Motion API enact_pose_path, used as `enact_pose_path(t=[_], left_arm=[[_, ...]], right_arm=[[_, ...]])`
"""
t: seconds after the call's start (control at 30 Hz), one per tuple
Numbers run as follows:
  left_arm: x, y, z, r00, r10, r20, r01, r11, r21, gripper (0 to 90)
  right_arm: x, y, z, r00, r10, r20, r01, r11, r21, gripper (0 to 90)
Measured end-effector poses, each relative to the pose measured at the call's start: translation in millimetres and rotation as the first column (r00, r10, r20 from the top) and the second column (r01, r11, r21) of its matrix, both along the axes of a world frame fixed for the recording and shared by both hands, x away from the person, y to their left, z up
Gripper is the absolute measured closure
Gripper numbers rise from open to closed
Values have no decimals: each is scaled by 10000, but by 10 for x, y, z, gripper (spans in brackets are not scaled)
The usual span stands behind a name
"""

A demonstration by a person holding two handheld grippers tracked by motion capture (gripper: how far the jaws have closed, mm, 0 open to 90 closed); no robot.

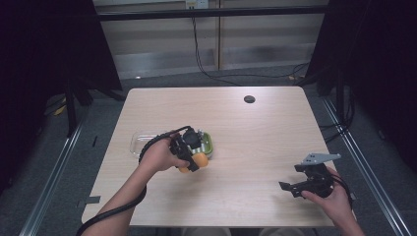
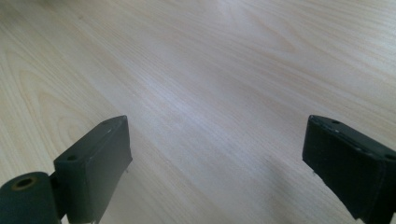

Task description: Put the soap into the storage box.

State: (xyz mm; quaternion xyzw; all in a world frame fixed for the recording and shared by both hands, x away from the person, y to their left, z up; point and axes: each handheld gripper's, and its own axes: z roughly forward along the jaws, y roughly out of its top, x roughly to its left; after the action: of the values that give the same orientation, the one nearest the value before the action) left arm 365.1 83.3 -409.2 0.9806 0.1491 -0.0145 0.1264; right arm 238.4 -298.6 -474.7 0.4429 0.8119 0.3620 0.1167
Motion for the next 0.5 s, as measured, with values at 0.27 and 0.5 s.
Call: enact_pose_path(t=[0.27, 0.5], left_arm=[[34, -14, 65, 10000, 68, -55, -67, 9999, 115, 495], [69, -21, 68, 10000, 56, -74, -55, 9999, 133, 495]], right_arm=[[2, -6, -3, 10000, -18, -51, 18, 10000, -29, 76], [2, -7, -5, 10000, -5, -53, 5, 10000, -48, 76]])
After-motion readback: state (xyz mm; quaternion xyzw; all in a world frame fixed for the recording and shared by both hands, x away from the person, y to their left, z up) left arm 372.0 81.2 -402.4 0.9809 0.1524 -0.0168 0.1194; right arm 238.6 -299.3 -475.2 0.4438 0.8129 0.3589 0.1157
